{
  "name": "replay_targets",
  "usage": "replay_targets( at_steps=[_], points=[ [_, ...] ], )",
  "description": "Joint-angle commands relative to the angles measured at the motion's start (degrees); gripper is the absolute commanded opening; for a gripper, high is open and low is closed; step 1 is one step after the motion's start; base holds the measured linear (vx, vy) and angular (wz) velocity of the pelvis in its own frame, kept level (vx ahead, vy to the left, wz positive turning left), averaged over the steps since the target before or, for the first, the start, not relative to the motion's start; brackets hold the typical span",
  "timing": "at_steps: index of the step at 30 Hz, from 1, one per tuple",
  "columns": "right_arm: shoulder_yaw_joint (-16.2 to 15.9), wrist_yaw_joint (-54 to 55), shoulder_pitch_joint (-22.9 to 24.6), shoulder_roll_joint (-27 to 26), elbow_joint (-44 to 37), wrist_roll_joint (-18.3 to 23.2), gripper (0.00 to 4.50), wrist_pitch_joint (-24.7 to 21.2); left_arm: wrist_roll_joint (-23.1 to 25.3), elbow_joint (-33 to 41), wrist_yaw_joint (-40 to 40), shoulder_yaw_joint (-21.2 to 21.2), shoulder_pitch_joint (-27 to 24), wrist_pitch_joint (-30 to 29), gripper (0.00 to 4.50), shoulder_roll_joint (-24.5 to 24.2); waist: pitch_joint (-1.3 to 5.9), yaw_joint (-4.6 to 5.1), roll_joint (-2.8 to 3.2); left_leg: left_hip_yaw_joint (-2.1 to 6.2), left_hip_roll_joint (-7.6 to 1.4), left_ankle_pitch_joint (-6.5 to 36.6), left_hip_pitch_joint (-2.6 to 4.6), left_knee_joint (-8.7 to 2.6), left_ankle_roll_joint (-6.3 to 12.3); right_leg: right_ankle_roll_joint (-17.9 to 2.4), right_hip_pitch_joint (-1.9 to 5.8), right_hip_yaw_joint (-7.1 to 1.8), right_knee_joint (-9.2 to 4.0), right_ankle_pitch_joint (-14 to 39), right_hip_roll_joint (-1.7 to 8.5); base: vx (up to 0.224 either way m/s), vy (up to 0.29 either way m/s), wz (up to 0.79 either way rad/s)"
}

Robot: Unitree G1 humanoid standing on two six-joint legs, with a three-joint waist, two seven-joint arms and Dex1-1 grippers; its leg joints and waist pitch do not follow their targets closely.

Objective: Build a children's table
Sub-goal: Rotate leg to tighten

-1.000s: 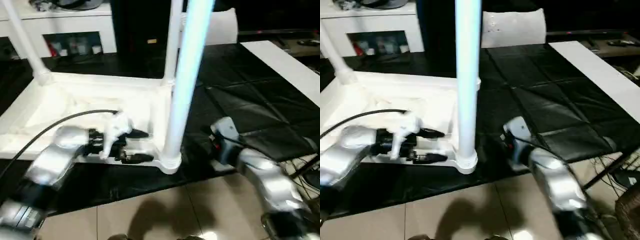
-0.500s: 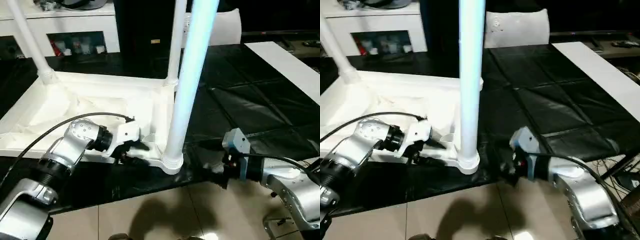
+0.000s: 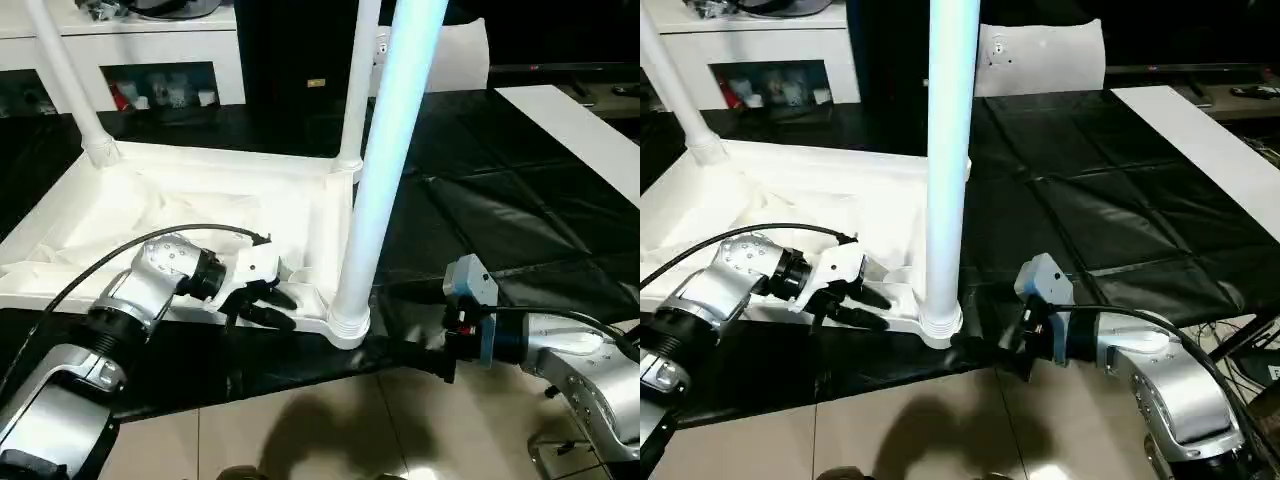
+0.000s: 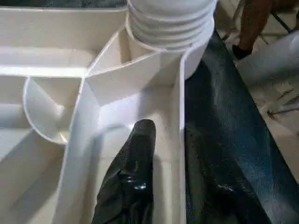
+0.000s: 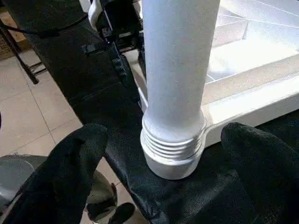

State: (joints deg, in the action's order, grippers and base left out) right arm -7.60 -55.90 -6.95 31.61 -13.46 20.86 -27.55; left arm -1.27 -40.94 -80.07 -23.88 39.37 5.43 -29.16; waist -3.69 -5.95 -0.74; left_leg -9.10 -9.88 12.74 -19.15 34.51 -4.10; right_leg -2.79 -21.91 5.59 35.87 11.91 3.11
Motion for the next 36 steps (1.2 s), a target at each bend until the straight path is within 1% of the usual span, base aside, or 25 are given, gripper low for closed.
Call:
replay_targets(
  at_steps=[1, 3, 5, 6, 7, 8, 9, 10, 11, 12, 13, 14, 15, 16, 18, 20, 22, 24, 25, 26, 27, 28, 31, 35, 36],
  points=[
    [-0.66, 0.59, -1.21, -0.11, -0.84, 0.09, 4.50, -0.43, 1.03, -0.84, -0.55, 0.08, 1.44, 0.74, 0.74, -0.18, 3.95, -0.23, 0.20, 1.04, -3.37, 3.20, -0.64, -3.82, 2.62, -6.67, 3.55, -4.20, -5.19, 11.29, 6.11, 0.000, 0.000, 0.00],
    [-0.73, 0.83, -1.53, -0.30, -0.53, -0.07, 4.50, -0.44, 1.14, -0.89, -0.55, 0.13, 1.38, 0.72, 0.71, -0.17, 3.98, -0.28, 0.25, 1.05, -3.43, 3.19, -0.63, -3.81, 2.50, -6.81, 3.54, -4.22, -5.15, 11.22, 6.18, 0.000, 0.000, 0.00],
    [-0.87, 1.47, -2.11, -0.74, 0.06, -0.59, 4.50, -0.15, 1.12, -0.83, -0.51, 0.34, 1.21, 0.47, 0.43, -0.12, 3.94, -0.22, 0.19, 1.02, -3.43, 3.30, -0.66, -3.83, 2.33, -7.00, 3.50, -4.20, -5.10, 11.45, 6.17, 0.000, 0.000, 0.00],
    [-0.97, 1.97, -2.59, -1.21, 0.51, -0.85, 4.50, -0.05, 1.14, -0.73, -0.44, 0.41, 0.99, 0.44, 0.43, -0.13, 3.91, -0.26, 0.27, 1.04, -3.46, 3.46, -0.62, -3.87, 2.26, -7.00, 3.47, -4.20, -5.14, 11.71, 6.18, 0.000, 0.000, 0.00],
    [-1.05, 2.33, -2.93, -1.53, 0.79, -1.01, 4.50, 0.01, 1.20, -0.84, -0.46, 0.51, 0.89, 0.55, 0.29, -0.09, 3.91, -0.24, 0.34, 1.02, -3.44, 3.53, -0.60, -3.86, 2.18, -7.02, 3.43, -4.21, -5.17, 11.90, 6.19, 0.000, 0.000, 0.00],
    [-2.28, 2.39, -4.50, -2.07, 2.39, -2.28, 4.50, 0.80, 1.38, 0.00, -0.67, 0.29, -0.15, 0.42, 0.13, -0.30, 3.98, -0.28, 0.38, 1.05, -3.44, 3.69, -0.56, -3.86, 1.73, -7.09, 3.47, -4.19, -5.09, 12.50, 6.29, 0.000, 0.000, 0.00],
    [-2.73, 2.22, -4.97, -2.15, 2.89, -2.70, 4.50, 1.13, 1.39, 0.28, -0.76, 0.24, -0.45, 0.39, 0.13, -0.35, 3.85, -0.09, 0.32, 1.02, -3.38, 3.72, -0.68, -3.94, 1.71, -7.09, 3.44, -4.15, -5.22, 12.80, 6.16, 0.000, 0.000, 0.00],
    [-3.09, 2.05, -5.36, -2.19, 3.31, -2.87, 4.50, 1.33, 1.33, 0.28, -0.90, 0.32, -0.55, 0.42, 0.05, -0.29, 3.95, -0.10, -0.02, 0.93, -3.47, 3.74, -0.53, -3.86, 1.70, -7.16, 3.42, -4.25, -5.20, 12.58, 6.23, 0.000, 0.000, 0.00],
    [-3.23, 1.95, -5.51, -2.20, 3.48, -2.86, 4.50, 1.39, 1.28, 0.17, -0.99, 0.41, -0.51, 0.49, 0.05, -0.21, 3.94, -0.21, 0.20, 0.99, -3.49, 3.23, -0.57, -3.86, 1.81, -7.39, 3.43, -4.28, -4.99, 11.62, 6.17, 0.000, 0.000, 0.00],
    [-3.67, 1.40, -6.82, -2.77, 5.48, -2.96, 4.50, 2.14, 0.74, 1.14, -1.60, 0.71, -0.77, 0.30, 0.05, -0.22, 3.99, -0.20, 0.12, 0.96, -3.52, 3.01, -0.59, -3.83, 1.98, -7.47, 3.45, -4.32, -4.95, 10.89, 6.20, 0.000, 0.000, 0.00],
    [-3.86, 1.08, -7.28, -2.91, 6.15, -2.99, 4.50, 2.44, 0.49, 1.52, -1.85, 0.84, -0.86, 0.14, 0.05, -0.20, 4.10, -0.07, -0.06, 1.01, -3.53, 2.49, -0.66, -3.85, 2.16, -8.26, 3.51, -4.26, -4.60, 9.53, 6.31, 0.000, 0.000, 0.00],
    [-4.30, 0.26, -8.14, -3.12, 7.39, -3.17, 4.31, 3.27, -0.05, 2.35, -2.37, 1.05, -1.06, -0.27, 0.01, -0.16, 4.16, -0.10, 0.08, 0.92, -3.55, 2.10, -0.70, -3.70, 2.27, -8.62, 3.48, -4.31, -4.54, 8.45, 6.36, 0.000, 0.000, 0.00],
    [-4.66, -1.12, -9.63, -3.77, 9.61, -2.98, 4.20, 4.34, -0.33, 3.69, -3.39, 0.80, -1.39, -0.37, 0.00, -0.33, 4.20, 0.02, -0.19, 0.95, -3.63, 2.03, -0.74, -3.71, 2.32, -8.95, 3.54, -4.30, -4.36, 7.87, 6.41, 0.000, 0.000, 0.00],
    [-4.96, -2.26, -10.37, -3.95, 10.68, -2.80, 4.13, 4.82, -0.38, 4.47, -3.93, 0.57, -1.61, -0.45, 0.00, -0.46, 4.20, 0.08, -0.25, 0.89, -3.55, 1.46, -0.85, -3.68, 2.65, -9.32, 3.59, -4.29, -4.32, 7.05, 6.33, 0.000, 0.000, 0.00],
    [-5.53, -4.12, -11.38, -4.05, 12.10, -2.33, 4.10, 5.19, -0.37, 5.44, -4.58, 0.27, -1.91, -0.60, 0.00, -0.61, 4.27, 0.01, -0.14, 0.91, -3.69, 0.27, -0.85, -3.59, 3.12, -9.92, 3.55, -4.33, -3.92, 4.67, 6.30, 0.000, 0.000, 0.00],
    [-6.43, -7.06, -12.91, -4.15, 13.96, -1.70, 3.79, 5.47, -0.19, 6.53, -5.49, -0.35, -2.16, -0.55, 0.00, -0.77, 4.36, 0.08, -0.08, 0.86, -3.72, -0.09, -0.84, -3.47, 4.03, -11.20, 3.51, -4.25, -3.53, 2.06, 6.27, 0.000, 0.000, 0.00],
    [-6.95, -8.42, -13.65, -4.30, 14.80, -1.41, 3.69, 5.23, -0.14, 6.79, -5.60, -0.45, -2.23, -0.49, 0.00, -0.76, 4.37, 0.05, -0.02, 0.85, -3.81, -0.33, -0.89, -3.45, 4.37, -11.67, 3.56, -4.26, -3.51, 1.12, 6.33, 0.000, 0.000, 0.00],
    [-7.69, -9.81, -14.13, -4.15, 15.44, -1.46, 3.48, 5.58, -0.14, 7.09, -5.77, -0.44, -2.43, -0.69, 0.00, -0.72, 4.35, -0.22, -0.16, 0.81, -3.79, -0.46, -0.94, -3.43, 4.58, -11.44, 3.59, -4.22, -3.49, 1.19, 6.35, 0.000, 0.000, 0.00],
    [-8.12, -10.82, -14.64, -4.04, 16.01, -1.25, 3.36, 5.26, -0.05, 7.20, -5.86, -0.38, -2.45, -0.78, 0.00, -0.76, 4.32, -0.33, -0.27, 0.77, -3.74, -0.01, -0.88, -3.43, 4.43, -11.14, 3.57, -4.22, -3.62, 2.43, 6.41, 0.000, 0.000, 0.00],
    [-8.19, -11.01, -14.73, -4.01, 16.12, -1.21, 3.36, 5.19, -0.03, 7.21, -5.87, -0.38, -2.45, -0.79, 0.00, -0.77, 4.29, -0.33, -0.25, 0.76, -3.72, 0.27, -0.87, -3.46, 4.32, -11.06, 3.56, -4.17, -3.69, 3.20, 6.36, 0.000, 0.000, 0.00],
    [-8.59, -11.78, -15.15, -3.90, 17.08, -1.64, 3.18, 5.65, 0.12, 7.28, -5.80, -0.33, -2.54, -0.84, 0.00, -0.85, 4.25, -0.37, -0.14, 0.74, -3.74, 0.75, -0.84, -3.48, 3.98, -10.77, 3.51, -4.20, -3.89, 4.52, 6.35, 0.000, 0.000, 0.00],
    [-9.25, -13.18, -15.85, -3.60, 18.44, -2.34, 3.09, 6.49, 0.45, 7.34, -5.67, -0.31, -2.56, -0.90, 0.00, -1.00, 4.26, -0.43, -0.38, 0.72, -3.72, 0.75, -0.82, -3.49, 3.79, -10.48, 3.50, -4.22, -3.91, 4.97, 6.32, 0.000, 0.000, 0.00],
    [-9.47, -14.33, -16.34, -3.63, 19.28, -2.25, 2.82, 6.61, 0.21, 7.69, -5.63, 0.10, -2.82, -1.57, 0.00, -1.06, 4.21, -0.53, -0.29, 0.73, -3.70, 0.81, -0.86, -3.49, 3.57, -10.02, 3.50, -4.26, -3.98, 6.03, 6.29, 0.000, 0.000, 0.00],
    [-9.65, -15.51, -16.98, -3.61, 20.08, -2.31, 2.57, 6.78, 0.60, 7.53, -5.28, 0.40, -2.77, -1.65, 0.00, -1.16, 4.34, -0.54, -0.35, 0.78, -3.71, 0.04, -0.89, -3.46, 3.73, -10.14, 3.49, -4.20, -3.73, 4.49, 6.23, 0.000, 0.000, 0.00],
    [-9.54, -15.66, -17.14, -3.77, 20.24, -2.07, 2.38, 6.60, 0.42, 7.49, -5.03, 0.73, -2.77, -2.01, 0.00, -1.08, 4.35, -0.53, -0.37, 0.75, -3.65, 0.00, -0.93, -3.42, 3.83, -10.27, 3.50, -4.17, -3.74, 4.41, 6.24, 0.000, 0.000, 0.00]
  ],
)
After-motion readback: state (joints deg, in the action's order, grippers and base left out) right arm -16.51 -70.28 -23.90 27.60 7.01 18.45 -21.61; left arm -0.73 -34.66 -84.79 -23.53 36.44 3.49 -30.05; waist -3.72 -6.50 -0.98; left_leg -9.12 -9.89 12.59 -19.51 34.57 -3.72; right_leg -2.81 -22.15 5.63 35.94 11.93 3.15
